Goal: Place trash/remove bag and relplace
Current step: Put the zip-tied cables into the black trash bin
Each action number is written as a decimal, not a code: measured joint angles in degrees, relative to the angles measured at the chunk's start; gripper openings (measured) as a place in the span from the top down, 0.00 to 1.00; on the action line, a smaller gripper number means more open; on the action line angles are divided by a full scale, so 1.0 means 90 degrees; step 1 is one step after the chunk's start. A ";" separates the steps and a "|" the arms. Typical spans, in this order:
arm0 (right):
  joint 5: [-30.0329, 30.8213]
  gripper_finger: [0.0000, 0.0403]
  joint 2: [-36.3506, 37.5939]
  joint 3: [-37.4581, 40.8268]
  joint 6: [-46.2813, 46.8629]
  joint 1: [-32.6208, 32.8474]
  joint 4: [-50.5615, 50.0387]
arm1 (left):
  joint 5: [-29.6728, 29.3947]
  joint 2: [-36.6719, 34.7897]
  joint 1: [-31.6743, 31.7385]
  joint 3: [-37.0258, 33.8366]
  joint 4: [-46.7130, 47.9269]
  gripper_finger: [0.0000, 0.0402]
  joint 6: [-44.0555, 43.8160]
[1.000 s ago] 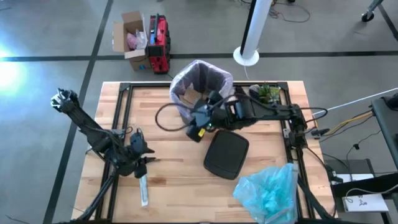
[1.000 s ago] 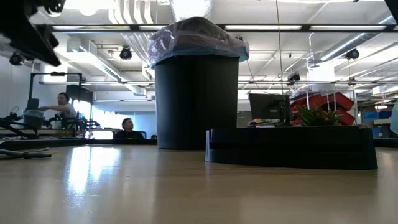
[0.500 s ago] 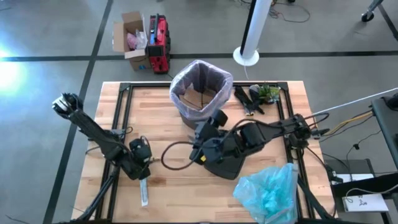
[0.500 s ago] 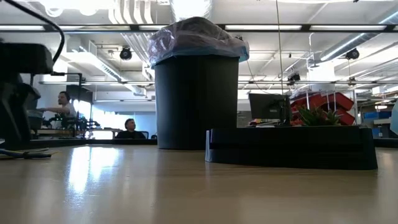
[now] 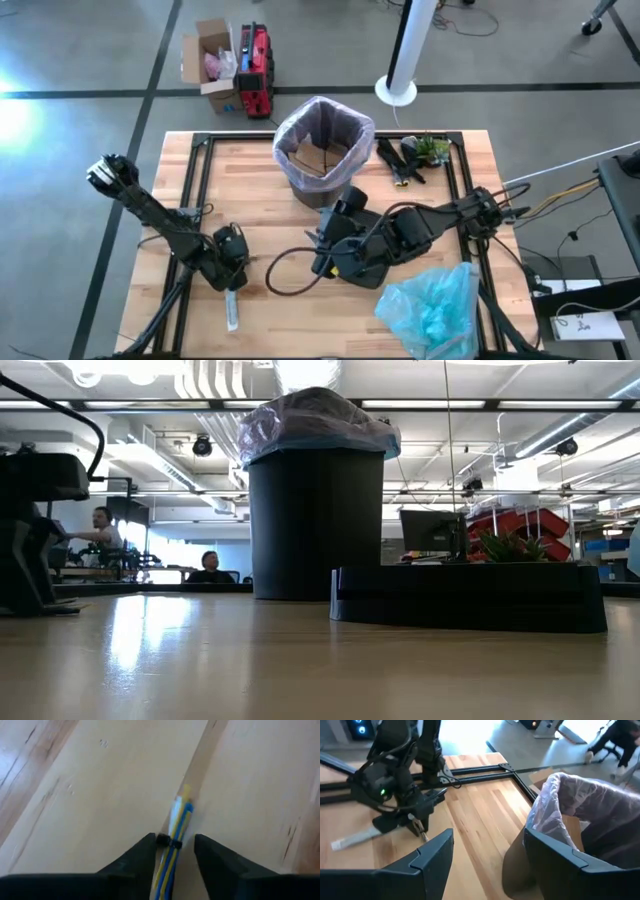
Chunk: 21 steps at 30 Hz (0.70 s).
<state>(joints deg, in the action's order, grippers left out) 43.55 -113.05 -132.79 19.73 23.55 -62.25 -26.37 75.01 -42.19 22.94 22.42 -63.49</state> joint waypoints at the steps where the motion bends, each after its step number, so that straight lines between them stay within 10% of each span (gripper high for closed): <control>1: 0.0000 0.43 0.0002 -0.0032 -0.0085 0.0029 -0.0087 | -0.0032 0.0080 0.0000 0.0005 -0.0083 0.76 0.0000; 8: -0.0002 0.45 0.0060 -0.0241 -0.0315 0.0266 -0.1186 | -0.0091 0.0365 0.0022 -0.0017 -0.1224 0.96 -0.0007; 21: 0.0012 0.48 0.0500 -0.0233 0.0740 0.0665 -0.3068 | -0.0389 -0.0477 0.0914 0.1166 -0.1549 0.97 0.1289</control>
<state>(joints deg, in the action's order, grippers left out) 43.66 -108.55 -134.89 26.39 29.54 -89.86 -29.87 70.71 -33.97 33.43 8.47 -51.88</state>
